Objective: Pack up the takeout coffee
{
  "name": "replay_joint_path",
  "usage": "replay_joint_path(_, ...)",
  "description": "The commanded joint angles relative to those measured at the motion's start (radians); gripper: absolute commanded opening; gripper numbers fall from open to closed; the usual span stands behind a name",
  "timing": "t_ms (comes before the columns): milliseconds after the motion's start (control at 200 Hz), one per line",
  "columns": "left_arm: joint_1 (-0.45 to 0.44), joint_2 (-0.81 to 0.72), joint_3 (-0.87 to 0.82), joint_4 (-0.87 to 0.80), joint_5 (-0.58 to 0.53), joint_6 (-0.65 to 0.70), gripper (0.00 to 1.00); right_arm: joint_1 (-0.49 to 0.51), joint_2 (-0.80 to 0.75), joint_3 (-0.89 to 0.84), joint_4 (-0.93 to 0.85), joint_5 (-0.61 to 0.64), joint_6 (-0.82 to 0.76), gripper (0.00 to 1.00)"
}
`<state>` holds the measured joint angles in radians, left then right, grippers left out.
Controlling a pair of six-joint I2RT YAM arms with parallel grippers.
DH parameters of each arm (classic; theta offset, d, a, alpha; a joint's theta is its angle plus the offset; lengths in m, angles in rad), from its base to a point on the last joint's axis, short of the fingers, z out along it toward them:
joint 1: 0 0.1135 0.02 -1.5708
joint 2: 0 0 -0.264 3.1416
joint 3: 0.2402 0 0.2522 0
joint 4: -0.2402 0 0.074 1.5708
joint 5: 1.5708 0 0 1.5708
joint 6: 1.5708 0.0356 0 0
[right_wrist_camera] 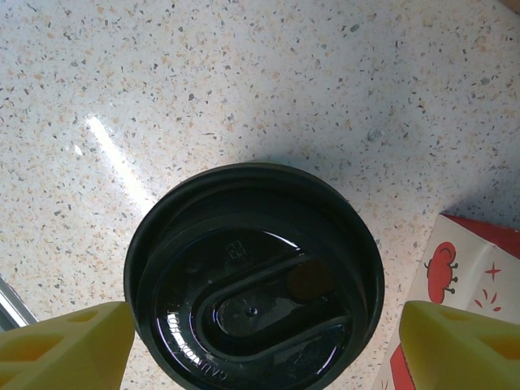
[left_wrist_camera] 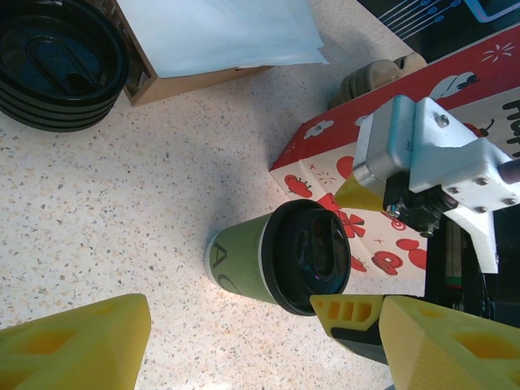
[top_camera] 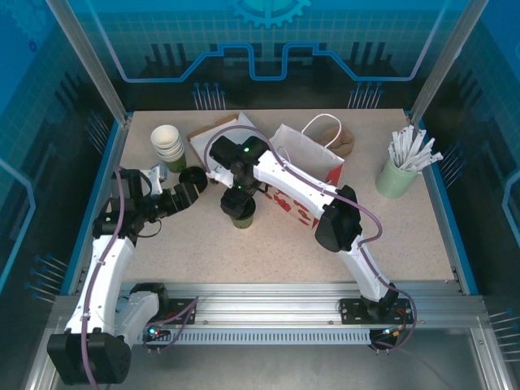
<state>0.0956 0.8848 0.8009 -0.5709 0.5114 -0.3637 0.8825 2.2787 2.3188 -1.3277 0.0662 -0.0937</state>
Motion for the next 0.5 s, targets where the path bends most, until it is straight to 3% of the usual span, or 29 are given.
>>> replay_joint_path(0, 0.007, -0.011, -0.008, 0.02, 0.029, 0.007, 0.76, 0.002, -0.003, -0.006, -0.019, -0.025, 0.006, 0.86)
replay_joint_path(495, 0.007, -0.012, -0.007, 0.021, 0.033, 0.006, 0.76, 0.009, 0.01, -0.029, -0.011, -0.026, -0.001, 0.83)
